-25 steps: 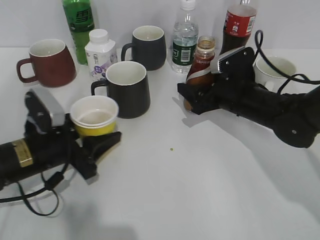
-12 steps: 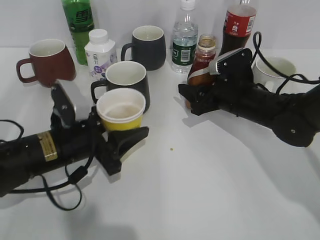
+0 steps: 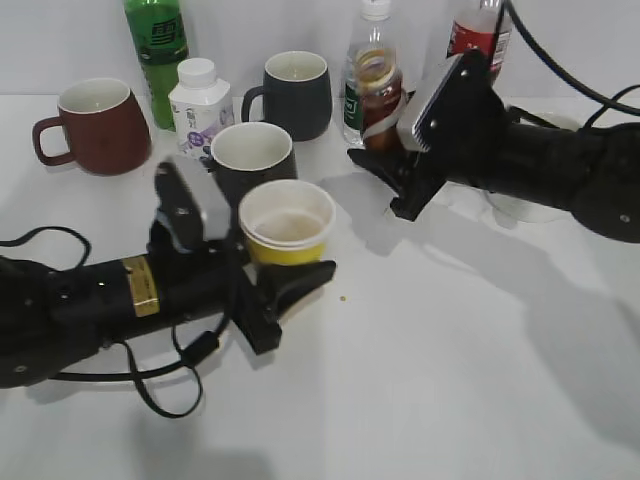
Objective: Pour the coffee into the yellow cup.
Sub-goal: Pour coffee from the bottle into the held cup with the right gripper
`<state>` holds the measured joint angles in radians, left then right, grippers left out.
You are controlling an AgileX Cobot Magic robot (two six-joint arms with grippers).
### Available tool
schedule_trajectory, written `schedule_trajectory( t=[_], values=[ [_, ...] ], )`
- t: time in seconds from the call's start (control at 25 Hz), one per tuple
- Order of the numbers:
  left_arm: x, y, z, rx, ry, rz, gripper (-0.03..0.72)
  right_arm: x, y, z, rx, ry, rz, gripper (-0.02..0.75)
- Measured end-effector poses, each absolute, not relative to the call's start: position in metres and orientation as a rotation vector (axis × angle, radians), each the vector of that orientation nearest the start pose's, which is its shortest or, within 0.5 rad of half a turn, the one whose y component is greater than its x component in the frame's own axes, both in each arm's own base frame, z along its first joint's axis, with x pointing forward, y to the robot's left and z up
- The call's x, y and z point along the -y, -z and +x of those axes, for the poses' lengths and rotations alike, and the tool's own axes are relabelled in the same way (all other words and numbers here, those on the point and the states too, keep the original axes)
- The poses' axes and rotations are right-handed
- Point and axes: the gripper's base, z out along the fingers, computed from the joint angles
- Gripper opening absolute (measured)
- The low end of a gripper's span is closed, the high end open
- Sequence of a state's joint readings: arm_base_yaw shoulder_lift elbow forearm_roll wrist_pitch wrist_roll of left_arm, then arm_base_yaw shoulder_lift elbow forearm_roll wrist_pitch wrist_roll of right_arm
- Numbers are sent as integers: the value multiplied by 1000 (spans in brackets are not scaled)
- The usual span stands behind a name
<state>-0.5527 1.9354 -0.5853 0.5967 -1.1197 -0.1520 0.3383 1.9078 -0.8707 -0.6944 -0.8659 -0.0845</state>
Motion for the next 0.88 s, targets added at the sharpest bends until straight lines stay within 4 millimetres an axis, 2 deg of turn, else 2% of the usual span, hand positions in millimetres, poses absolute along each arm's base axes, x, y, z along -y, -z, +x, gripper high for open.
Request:
schedule_trajectory(
  t=[0.2,0.44,0.88],
  values=[
    [216,-123,237,-1552,773,1020,419,-166,-165,335,-1307,-149,-1270,501],
    [229,-127,240,-1552,775,1045,419,-164,-162,335,-1210,-2,-1405,501],
    [230,-128,240,-1549,778,1051,419,-163,-169,335,-997,209,-1561,501]
  ],
)
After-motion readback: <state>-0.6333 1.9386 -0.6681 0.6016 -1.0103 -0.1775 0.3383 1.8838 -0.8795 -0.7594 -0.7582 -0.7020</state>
